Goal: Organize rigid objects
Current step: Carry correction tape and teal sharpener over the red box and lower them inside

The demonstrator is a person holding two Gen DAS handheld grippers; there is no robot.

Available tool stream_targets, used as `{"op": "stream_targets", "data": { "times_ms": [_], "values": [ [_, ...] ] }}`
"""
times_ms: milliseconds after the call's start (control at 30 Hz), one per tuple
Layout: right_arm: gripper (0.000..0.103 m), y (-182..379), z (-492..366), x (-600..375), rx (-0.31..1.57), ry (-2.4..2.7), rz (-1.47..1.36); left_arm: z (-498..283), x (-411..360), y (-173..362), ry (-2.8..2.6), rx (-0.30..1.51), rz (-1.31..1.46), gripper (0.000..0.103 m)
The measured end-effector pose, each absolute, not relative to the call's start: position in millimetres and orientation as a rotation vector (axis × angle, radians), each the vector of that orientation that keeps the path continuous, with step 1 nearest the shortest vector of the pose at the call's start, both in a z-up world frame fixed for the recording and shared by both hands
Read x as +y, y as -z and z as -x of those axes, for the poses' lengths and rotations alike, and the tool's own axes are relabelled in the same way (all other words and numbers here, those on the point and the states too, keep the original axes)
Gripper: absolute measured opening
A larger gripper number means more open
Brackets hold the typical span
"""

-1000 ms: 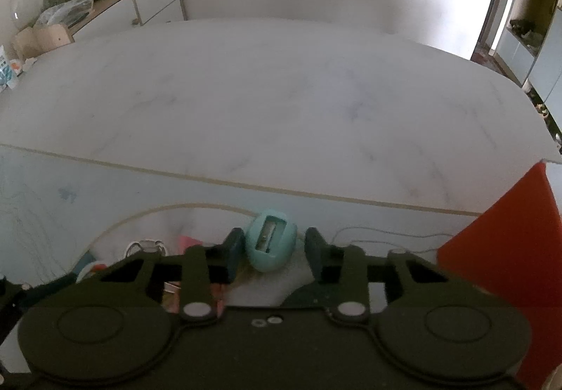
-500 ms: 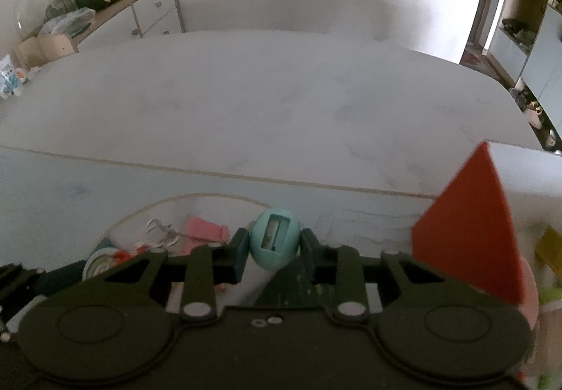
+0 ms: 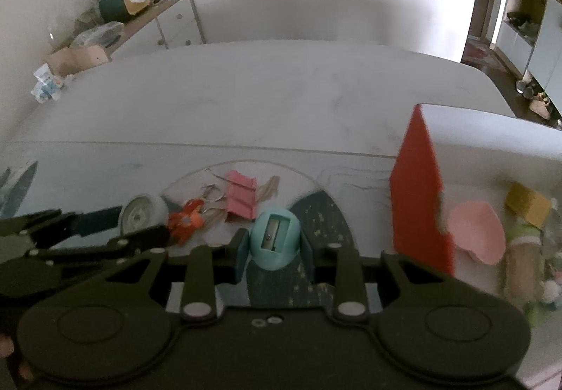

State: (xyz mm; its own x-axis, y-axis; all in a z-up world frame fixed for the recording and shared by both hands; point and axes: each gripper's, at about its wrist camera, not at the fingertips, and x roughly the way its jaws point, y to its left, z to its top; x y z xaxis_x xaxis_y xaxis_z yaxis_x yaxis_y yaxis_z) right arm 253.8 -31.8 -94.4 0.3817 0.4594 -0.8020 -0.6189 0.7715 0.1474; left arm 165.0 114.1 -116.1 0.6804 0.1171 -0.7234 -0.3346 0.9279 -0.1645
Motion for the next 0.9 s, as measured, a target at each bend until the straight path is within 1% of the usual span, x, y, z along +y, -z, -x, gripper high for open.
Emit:
{"op": "stream_targets", "data": {
  "times_ms": [467,900],
  "values": [
    [0.031,46.0,-238.2,-102.0,0.873,-0.698,0.090,-160.7,68.4,55.7,-0.160,0.738,0.255,0.054],
    [0.031,45.1,-257.3,-195.6,0.852,-0.618,0.037,-191.2,-5.8,24.8,-0.085,0.722,0.210,0.054]
  ]
}}
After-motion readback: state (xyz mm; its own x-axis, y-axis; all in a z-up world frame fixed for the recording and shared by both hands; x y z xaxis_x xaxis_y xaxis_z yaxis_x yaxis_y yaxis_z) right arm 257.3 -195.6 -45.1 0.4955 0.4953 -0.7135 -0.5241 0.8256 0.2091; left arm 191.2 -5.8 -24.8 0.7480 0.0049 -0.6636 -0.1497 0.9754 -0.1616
